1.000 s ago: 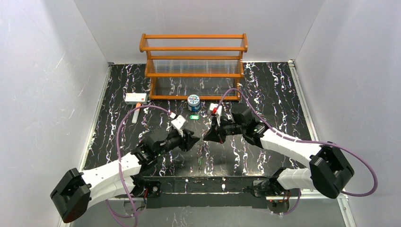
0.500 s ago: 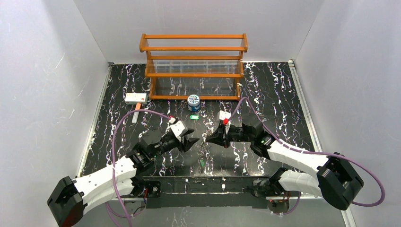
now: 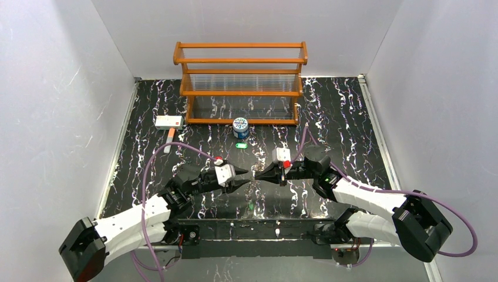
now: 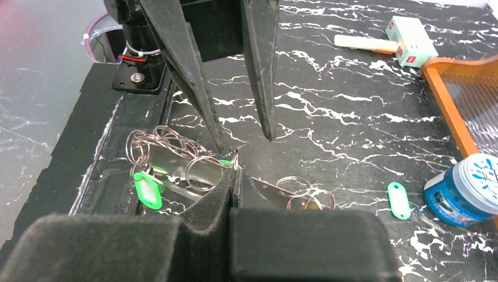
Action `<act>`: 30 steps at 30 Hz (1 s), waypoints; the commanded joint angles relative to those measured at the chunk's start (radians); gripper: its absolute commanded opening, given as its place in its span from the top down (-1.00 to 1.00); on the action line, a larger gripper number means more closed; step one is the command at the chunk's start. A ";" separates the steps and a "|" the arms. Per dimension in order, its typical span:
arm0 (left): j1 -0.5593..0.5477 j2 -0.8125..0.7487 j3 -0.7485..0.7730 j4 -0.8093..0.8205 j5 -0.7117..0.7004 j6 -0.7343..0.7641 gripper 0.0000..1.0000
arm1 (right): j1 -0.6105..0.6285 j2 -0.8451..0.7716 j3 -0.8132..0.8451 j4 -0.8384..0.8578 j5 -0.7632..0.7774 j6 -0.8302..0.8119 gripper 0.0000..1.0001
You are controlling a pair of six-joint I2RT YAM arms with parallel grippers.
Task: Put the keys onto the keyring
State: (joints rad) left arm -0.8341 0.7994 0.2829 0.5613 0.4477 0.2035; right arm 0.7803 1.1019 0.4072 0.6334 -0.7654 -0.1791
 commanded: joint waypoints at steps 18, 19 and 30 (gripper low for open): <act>0.000 0.068 0.013 0.117 0.025 -0.016 1.00 | 0.005 -0.015 0.007 0.067 -0.034 -0.049 0.97; 0.000 0.058 0.014 0.112 0.012 -0.023 1.00 | 0.006 -0.019 0.008 0.058 -0.025 -0.056 0.86; 0.000 0.058 0.193 -0.290 -0.058 0.109 1.00 | 0.006 -0.050 0.066 -0.037 0.119 -0.085 -0.25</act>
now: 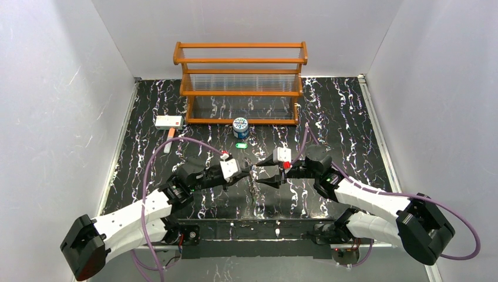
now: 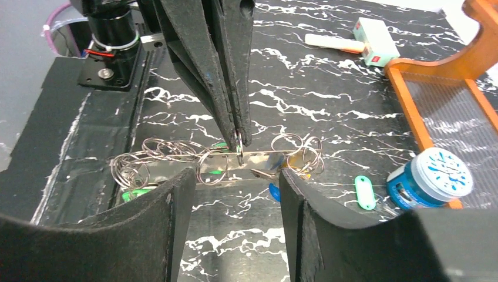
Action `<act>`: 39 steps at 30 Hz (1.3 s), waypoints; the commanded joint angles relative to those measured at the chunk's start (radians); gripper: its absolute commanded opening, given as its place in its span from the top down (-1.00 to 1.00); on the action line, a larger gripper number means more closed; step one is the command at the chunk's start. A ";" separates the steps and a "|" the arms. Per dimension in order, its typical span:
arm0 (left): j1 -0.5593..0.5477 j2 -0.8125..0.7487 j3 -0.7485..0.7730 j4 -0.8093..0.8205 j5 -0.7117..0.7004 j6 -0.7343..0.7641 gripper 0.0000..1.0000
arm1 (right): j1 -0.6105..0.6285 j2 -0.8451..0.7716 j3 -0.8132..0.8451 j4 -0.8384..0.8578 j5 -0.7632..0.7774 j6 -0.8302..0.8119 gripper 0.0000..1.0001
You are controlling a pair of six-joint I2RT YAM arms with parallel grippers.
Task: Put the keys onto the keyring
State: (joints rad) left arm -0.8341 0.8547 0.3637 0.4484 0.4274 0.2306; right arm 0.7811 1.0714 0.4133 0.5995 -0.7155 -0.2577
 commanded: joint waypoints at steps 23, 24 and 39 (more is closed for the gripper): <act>-0.002 0.073 0.279 -0.470 -0.077 0.204 1.00 | 0.017 0.134 0.188 -0.012 -0.002 0.024 0.21; -0.002 0.073 0.277 -0.467 -0.077 0.204 1.00 | 0.020 0.140 0.191 -0.013 -0.006 0.023 0.21; -0.003 0.074 0.267 -0.453 -0.064 0.189 1.00 | 0.075 0.221 0.224 -0.045 0.077 -0.019 0.43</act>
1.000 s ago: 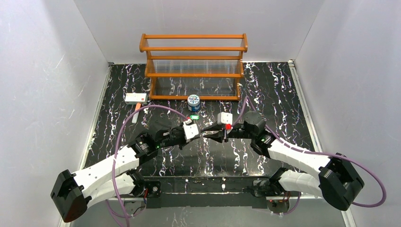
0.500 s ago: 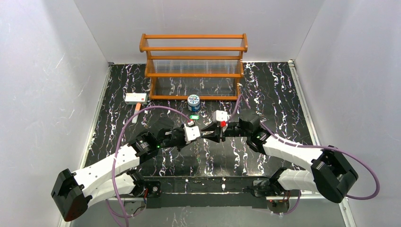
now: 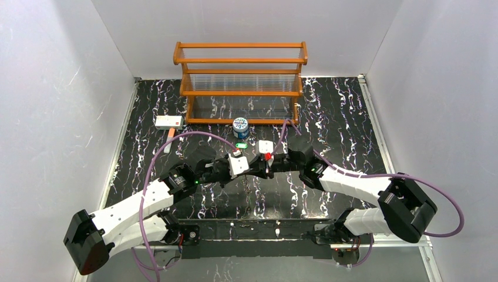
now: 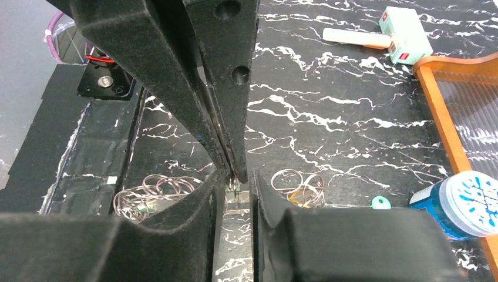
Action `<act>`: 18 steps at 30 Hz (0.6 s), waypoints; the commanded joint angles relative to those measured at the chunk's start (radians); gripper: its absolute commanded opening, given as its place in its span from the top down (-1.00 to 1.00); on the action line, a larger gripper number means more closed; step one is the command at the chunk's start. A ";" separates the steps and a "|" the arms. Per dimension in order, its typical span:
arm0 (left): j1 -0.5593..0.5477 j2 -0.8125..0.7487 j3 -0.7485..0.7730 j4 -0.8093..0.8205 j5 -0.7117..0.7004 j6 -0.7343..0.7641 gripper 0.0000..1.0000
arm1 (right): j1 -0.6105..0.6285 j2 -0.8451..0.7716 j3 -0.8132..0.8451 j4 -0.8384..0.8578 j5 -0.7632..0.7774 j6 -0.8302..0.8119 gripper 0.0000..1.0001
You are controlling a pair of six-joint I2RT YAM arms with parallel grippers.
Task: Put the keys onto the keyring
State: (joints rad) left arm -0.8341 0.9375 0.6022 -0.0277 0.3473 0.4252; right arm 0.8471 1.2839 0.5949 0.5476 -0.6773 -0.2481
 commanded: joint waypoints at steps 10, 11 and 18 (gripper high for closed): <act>-0.002 -0.014 0.025 0.052 0.013 -0.005 1.00 | 0.009 0.030 0.062 -0.048 0.046 -0.053 0.65; -0.002 -0.014 0.025 0.051 0.013 -0.005 1.00 | 0.009 0.028 0.062 -0.049 0.046 -0.056 0.60; -0.002 -0.014 0.024 0.051 0.013 -0.001 1.00 | 0.009 0.020 0.064 -0.088 0.056 -0.092 0.54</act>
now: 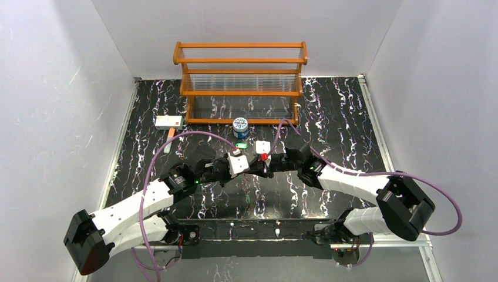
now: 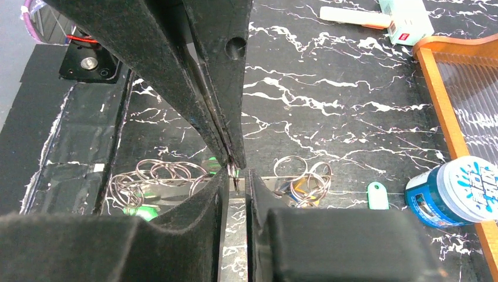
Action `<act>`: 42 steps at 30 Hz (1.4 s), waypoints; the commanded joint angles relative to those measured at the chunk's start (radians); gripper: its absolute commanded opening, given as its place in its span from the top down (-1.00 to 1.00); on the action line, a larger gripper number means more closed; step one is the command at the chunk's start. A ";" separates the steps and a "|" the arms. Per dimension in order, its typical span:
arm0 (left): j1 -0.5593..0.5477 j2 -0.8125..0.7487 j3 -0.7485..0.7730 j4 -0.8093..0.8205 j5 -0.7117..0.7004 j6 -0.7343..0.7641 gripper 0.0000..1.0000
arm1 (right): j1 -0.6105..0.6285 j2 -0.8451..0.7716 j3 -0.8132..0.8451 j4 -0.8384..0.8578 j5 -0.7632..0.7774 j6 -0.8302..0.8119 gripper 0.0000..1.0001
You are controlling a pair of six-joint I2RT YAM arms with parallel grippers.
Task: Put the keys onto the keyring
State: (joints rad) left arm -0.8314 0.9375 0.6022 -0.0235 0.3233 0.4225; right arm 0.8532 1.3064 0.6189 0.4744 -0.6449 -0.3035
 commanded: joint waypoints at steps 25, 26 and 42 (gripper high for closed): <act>-0.005 -0.008 0.016 0.051 0.041 -0.005 1.00 | 0.004 -0.029 0.053 0.012 -0.015 -0.010 0.41; -0.005 -0.009 0.016 0.050 0.041 -0.006 1.00 | 0.004 -0.033 0.050 0.016 -0.019 -0.012 0.32; -0.005 -0.014 0.016 0.051 0.040 -0.013 1.00 | 0.004 -0.037 0.040 -0.003 -0.027 -0.032 0.38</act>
State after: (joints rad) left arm -0.8333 0.9398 0.6022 -0.0006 0.3367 0.4145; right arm 0.8532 1.2583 0.6212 0.4706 -0.6727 -0.3210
